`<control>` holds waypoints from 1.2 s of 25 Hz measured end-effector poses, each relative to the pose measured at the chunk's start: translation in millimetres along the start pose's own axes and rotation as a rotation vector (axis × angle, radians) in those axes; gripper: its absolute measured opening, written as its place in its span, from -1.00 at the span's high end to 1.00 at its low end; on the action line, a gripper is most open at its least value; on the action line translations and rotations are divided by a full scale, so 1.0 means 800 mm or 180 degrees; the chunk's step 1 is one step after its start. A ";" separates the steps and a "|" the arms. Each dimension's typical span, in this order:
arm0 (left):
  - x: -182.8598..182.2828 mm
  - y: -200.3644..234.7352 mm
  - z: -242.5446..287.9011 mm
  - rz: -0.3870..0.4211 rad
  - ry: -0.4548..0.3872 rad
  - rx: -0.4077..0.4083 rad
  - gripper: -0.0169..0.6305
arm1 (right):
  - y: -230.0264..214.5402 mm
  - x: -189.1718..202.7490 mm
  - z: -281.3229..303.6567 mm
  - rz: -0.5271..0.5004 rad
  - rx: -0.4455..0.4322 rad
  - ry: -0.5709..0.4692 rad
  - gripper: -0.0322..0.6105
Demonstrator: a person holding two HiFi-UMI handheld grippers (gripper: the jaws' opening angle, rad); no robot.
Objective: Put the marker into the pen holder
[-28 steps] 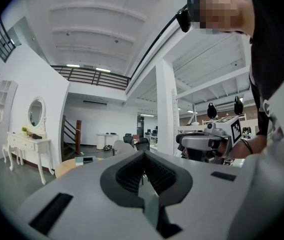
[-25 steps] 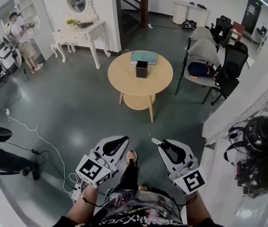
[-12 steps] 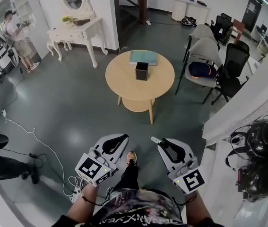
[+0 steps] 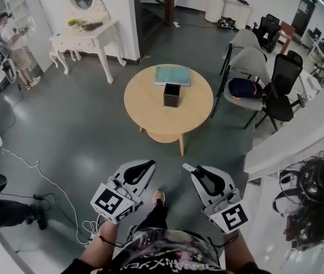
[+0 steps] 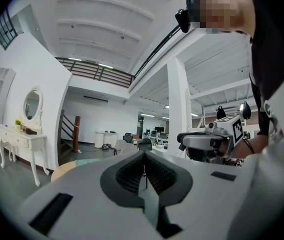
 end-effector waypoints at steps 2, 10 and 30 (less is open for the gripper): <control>0.001 0.024 0.010 -0.0014 0.0003 0.0015 0.90 | -0.010 -0.005 0.023 -0.0010 0.0007 0.0020 0.66; 0.010 0.116 0.052 -0.0033 -0.0010 0.0088 0.89 | -0.051 -0.019 0.111 -0.0006 0.0087 0.0070 0.66; 0.029 0.256 0.121 -0.0094 -0.0080 0.0202 0.89 | -0.113 -0.032 0.252 -0.0046 0.0228 0.0126 0.66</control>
Point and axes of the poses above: the fingertips, and each gripper's own axes: z forward along the fingers, y to its left, x out of its underside, the point moved 4 cm from there along -z, backward along the fingers, and after that the axes turned 13 degrees about z, right-handed, at the moved point
